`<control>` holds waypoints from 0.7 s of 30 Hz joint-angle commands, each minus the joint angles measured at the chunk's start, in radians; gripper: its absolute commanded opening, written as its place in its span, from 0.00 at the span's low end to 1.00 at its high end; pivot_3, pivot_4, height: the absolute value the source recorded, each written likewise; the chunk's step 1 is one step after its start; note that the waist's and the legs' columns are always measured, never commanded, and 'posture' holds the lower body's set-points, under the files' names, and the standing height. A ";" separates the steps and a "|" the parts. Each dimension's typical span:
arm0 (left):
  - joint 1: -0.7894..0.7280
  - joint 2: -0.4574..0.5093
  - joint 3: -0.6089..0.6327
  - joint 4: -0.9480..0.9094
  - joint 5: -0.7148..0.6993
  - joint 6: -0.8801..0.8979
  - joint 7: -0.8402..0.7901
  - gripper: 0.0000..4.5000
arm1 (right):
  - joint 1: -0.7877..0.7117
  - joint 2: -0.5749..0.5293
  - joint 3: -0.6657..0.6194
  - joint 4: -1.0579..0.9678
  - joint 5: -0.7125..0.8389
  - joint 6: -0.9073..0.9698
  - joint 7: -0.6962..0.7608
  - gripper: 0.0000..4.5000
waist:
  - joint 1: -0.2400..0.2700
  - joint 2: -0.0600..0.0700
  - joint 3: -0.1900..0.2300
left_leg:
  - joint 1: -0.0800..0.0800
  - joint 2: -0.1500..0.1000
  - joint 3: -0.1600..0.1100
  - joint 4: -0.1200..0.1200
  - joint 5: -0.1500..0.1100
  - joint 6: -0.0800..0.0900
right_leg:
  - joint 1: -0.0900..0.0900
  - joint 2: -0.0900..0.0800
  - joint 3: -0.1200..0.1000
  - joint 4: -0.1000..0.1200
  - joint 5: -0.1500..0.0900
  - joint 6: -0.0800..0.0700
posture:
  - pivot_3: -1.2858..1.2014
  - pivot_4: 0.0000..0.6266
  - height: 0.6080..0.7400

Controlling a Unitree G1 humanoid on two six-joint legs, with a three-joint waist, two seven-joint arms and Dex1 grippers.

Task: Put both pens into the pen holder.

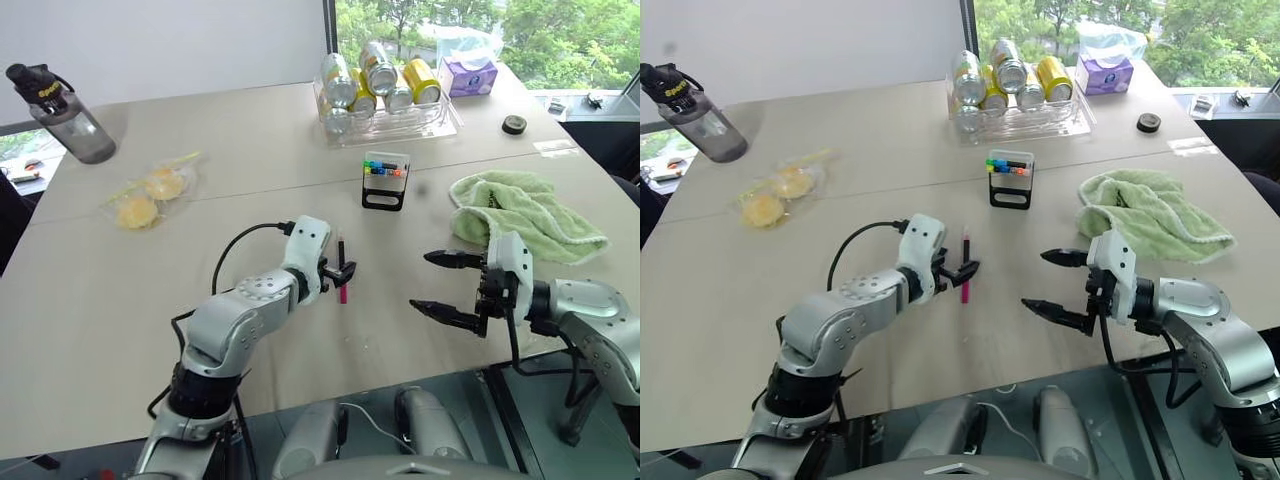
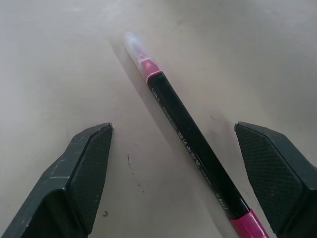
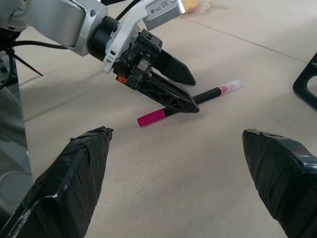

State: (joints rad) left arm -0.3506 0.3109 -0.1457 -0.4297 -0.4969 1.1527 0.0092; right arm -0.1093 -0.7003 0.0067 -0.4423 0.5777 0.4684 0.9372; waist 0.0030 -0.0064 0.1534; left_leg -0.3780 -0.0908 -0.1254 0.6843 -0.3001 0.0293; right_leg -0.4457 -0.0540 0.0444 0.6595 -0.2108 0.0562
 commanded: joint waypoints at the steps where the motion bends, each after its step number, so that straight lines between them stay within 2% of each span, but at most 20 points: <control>1: 0.027 -0.034 0.023 0.025 0.042 0.067 0.040 0.85 | 0.010 0.000 -0.032 -0.033 0.000 -0.021 -0.009 1.00 | 0.006 0.000 -0.001 | 0.000 0.000 0.000 0.000 0.000 0.000 | 0.000 0.000 0.000 0.000 0.000 0.000 | 0.52 0.24 0.99; 3: 0.034 -0.042 0.032 0.019 0.057 0.089 0.045 0.72 | 0.015 -0.003 -0.031 -0.032 -0.010 -0.028 -0.010 1.00 | 0.007 -0.001 -0.002 | 0.001 0.000 0.000 0.000 0.000 0.000 | 0.001 0.000 0.000 0.000 0.000 0.000 | 0.52 0.24 0.99; 9: 0.045 -0.044 0.039 0.000 0.085 0.110 0.029 0.08 | -0.009 0.009 -0.007 -0.002 -0.048 -0.045 -0.009 1.00 | 0.007 -0.001 -0.004 | 0.004 0.000 0.001 0.000 0.000 0.000 | 0.003 0.001 0.001 0.000 0.000 0.000 | 0.52 0.24 0.99; 10: 0.048 -0.044 0.040 -0.004 0.089 0.111 0.025 0.01 | -0.017 0.014 0.000 0.001 -0.054 -0.045 -0.010 1.00 | 0.007 -0.001 -0.004 | 0.005 0.000 0.001 -0.001 0.000 0.000 | 0.004 0.001 0.001 0.000 0.000 0.000 | 0.52 0.24 0.99; 14: 0.060 -0.030 0.033 -0.018 0.111 0.083 0.003 0.01 | -0.051 0.037 0.025 0.004 -0.064 -0.029 -0.023 1.00 | 0.005 -0.001 -0.004 | 0.015 0.001 0.002 -0.004 0.000 0.000 | 0.013 0.001 0.002 -0.003 0.000 0.000 | 0.52 0.24 0.99; 17: 0.068 0.007 0.015 -0.038 0.137 -0.112 -0.084 0.01 | -0.092 0.070 0.043 0.012 -0.062 0.027 -0.072 1.00 | 0.001 -0.001 -0.003 | 0.017 0.001 0.002 -0.004 0.000 0.000 | 0.014 0.001 0.002 -0.003 0.000 0.000 | 0.52 0.24 0.99; 21: 0.081 -0.029 0.043 -0.076 0.095 -0.335 -0.215 0.01 | -0.145 0.137 0.009 0.026 0.026 0.164 -0.163 1.00 | 0.011 -0.003 -0.002 | 0.015 0.001 0.001 -0.004 0.000 0.000 | 0.014 0.001 0.000 -0.004 0.000 0.000 | 0.52 0.24 0.99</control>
State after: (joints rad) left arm -0.2660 0.2938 -0.1171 -0.4589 -0.3811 0.9098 -0.1547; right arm -0.2370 -0.5768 0.0475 -0.4005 0.5471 0.5829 0.8095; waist 0.0141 -0.0092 0.1509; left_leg -0.3635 -0.0893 -0.1251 0.6803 -0.3004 0.0290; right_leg -0.4318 -0.0536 0.0444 0.6548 -0.2111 0.0563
